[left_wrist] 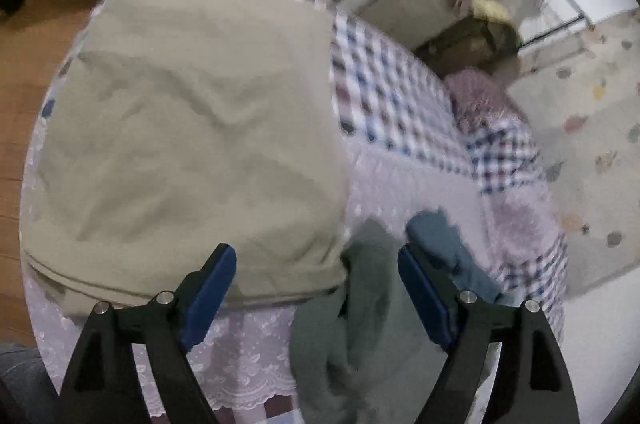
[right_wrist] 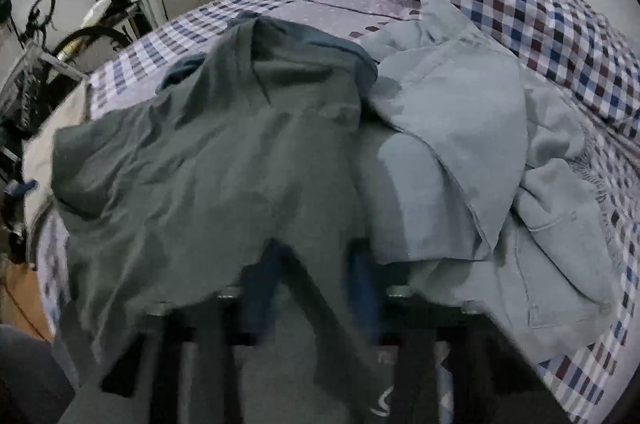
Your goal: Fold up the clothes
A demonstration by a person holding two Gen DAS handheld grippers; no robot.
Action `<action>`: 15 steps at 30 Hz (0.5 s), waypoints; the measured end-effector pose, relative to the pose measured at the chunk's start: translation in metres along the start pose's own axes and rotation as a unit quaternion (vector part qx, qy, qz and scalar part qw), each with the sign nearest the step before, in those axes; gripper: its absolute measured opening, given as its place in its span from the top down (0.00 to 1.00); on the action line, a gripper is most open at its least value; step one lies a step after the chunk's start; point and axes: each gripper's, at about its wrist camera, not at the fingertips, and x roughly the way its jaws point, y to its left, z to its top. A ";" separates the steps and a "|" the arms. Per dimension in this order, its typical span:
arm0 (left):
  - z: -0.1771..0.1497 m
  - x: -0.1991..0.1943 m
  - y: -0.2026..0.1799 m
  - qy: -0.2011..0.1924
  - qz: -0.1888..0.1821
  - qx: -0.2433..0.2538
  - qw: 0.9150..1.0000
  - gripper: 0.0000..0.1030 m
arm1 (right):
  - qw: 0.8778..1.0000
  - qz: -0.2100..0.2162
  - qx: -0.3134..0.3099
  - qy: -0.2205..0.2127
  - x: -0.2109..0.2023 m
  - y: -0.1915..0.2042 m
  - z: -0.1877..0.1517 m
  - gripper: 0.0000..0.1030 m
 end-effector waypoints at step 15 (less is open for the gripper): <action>-0.135 0.057 -0.112 0.312 -0.213 0.264 0.888 0.17 | 0.950 -0.130 -0.278 -0.064 -0.024 0.190 -0.088 0.95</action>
